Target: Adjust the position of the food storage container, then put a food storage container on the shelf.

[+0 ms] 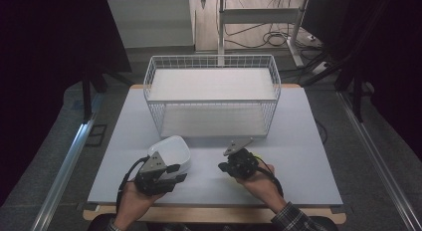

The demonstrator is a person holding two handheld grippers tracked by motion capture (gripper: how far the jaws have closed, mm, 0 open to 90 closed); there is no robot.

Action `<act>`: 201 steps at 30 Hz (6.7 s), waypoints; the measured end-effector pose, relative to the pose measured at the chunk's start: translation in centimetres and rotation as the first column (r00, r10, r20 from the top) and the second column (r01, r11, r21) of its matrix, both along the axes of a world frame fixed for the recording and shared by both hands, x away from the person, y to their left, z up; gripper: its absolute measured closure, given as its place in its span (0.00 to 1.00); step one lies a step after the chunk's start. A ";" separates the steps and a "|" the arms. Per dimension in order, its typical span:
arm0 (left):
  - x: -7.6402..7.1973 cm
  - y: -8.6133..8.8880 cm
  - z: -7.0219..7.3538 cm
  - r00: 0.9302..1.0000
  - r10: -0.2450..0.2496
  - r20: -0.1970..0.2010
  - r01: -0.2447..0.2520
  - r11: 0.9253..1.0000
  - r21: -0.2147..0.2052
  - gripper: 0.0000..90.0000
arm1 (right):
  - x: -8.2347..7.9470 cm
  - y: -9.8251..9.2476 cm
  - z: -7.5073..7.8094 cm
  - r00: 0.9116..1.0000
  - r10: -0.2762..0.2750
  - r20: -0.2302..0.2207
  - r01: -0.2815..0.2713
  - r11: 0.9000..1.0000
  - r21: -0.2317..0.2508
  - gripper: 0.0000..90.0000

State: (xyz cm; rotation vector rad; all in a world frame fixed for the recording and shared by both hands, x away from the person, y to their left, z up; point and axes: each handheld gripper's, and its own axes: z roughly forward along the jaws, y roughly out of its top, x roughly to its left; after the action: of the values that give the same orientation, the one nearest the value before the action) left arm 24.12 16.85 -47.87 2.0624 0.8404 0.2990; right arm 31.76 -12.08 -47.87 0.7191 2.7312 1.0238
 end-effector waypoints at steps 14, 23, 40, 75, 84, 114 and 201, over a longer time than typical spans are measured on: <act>-1.3 4.2 0.1 0.994 0.108 0.010 -0.108 0.994 0.006 0.70 | 0.4 -9.5 0.3 0.979 -0.205 0.004 0.205 0.979 -0.006 0.99; -1.8 7.4 -0.5 0.979 0.203 0.006 -0.203 0.977 0.064 0.74 | 0.6 -13.5 0.3 0.947 -0.321 -0.027 0.322 0.945 0.050 0.99; 5.6 8.5 -4.6 0.927 0.345 -0.145 -0.333 0.937 0.101 0.99 | 2.1 -6.7 -0.2 0.984 -0.179 0.005 0.177 0.977 0.115 0.99; 8.3 -3.3 -4.3 0.986 0.064 -0.154 -0.056 0.997 0.056 1.00 | 2.4 -3.8 -2.1 0.969 -0.246 -0.015 0.246 0.966 0.079 0.99; 7.1 -4.3 -4.0 0.988 0.026 -0.150 -0.014 0.997 0.080 0.99 | 1.0 -4.6 -2.0 0.965 -0.261 -0.002 0.261 0.964 0.057 0.99; 2.3 -0.1 -3.1 1.000 -0.003 0.011 0.002 0.998 0.068 0.11 | -3.0 -7.6 -0.4 0.977 -0.200 0.078 0.184 0.967 0.174 0.22; 4.8 -3.2 -1.1 0.964 0.095 -0.248 -0.148 0.968 -0.203 0.84 | -0.6 -5.7 0.1 0.901 -0.325 -0.286 0.404 0.869 0.285 0.87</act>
State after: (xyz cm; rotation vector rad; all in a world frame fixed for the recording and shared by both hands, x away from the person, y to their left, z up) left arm 28.93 13.64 -48.97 1.8643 1.0980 0.0221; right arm 31.15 -17.80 -47.72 1.4347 2.4584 1.3983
